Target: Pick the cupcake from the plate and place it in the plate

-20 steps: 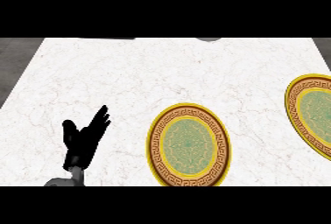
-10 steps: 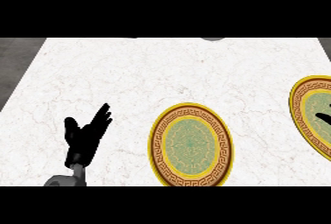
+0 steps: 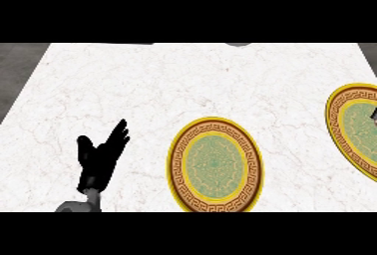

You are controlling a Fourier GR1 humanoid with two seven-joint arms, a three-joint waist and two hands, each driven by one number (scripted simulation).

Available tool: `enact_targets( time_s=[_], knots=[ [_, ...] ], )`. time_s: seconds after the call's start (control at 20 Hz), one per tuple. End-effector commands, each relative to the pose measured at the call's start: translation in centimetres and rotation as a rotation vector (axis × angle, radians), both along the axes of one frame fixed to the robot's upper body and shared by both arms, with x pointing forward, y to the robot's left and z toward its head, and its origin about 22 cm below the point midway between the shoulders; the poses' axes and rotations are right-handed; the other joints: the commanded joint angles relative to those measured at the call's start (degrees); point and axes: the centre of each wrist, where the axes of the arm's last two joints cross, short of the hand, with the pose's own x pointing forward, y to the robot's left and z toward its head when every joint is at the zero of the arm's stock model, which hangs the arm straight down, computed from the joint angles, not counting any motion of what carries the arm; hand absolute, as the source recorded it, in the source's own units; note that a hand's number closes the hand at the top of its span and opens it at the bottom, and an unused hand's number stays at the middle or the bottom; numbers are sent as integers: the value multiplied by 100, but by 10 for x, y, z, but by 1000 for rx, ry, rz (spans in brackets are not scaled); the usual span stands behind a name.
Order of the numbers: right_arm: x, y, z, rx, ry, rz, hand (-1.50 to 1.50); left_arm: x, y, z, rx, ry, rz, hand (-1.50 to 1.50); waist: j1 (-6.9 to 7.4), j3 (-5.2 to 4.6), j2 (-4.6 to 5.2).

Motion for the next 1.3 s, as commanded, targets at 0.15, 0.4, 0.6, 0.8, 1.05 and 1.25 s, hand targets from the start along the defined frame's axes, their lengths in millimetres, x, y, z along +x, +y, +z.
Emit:
enact_targets(
  time_s=[0.15, 0.4, 0.6, 0.8, 1.05, 1.25],
  knots=[
    [-61, -49, 9, 173, -18, 74, -150, -1, 5, 3, 6, -7, 35, 0, -128, -1, -39],
    [-92, -59, -2, 181, 16, 213, -150, -4, 3, -6, 0, 9, 20, 0, -153, -1, -36],
    [-117, -67, -7, 162, 31, 275, -150, -9, 1, -2, 16, -18, 37, 0, -180, 1, -65],
    [-143, -80, 1, 104, 79, 282, -150, -10, -1, -2, -18, 16, 44, 0, -224, -6, -84],
    [-164, -79, -13, 52, 128, 266, -150, -14, 18, 0, 10, 8, 42, 0, -196, 1, -85],
    [-172, -79, -17, 49, 144, 274, -150, -16, 21, -2, -6, 10, 50, 0, -184, 4, -96]
  ],
)
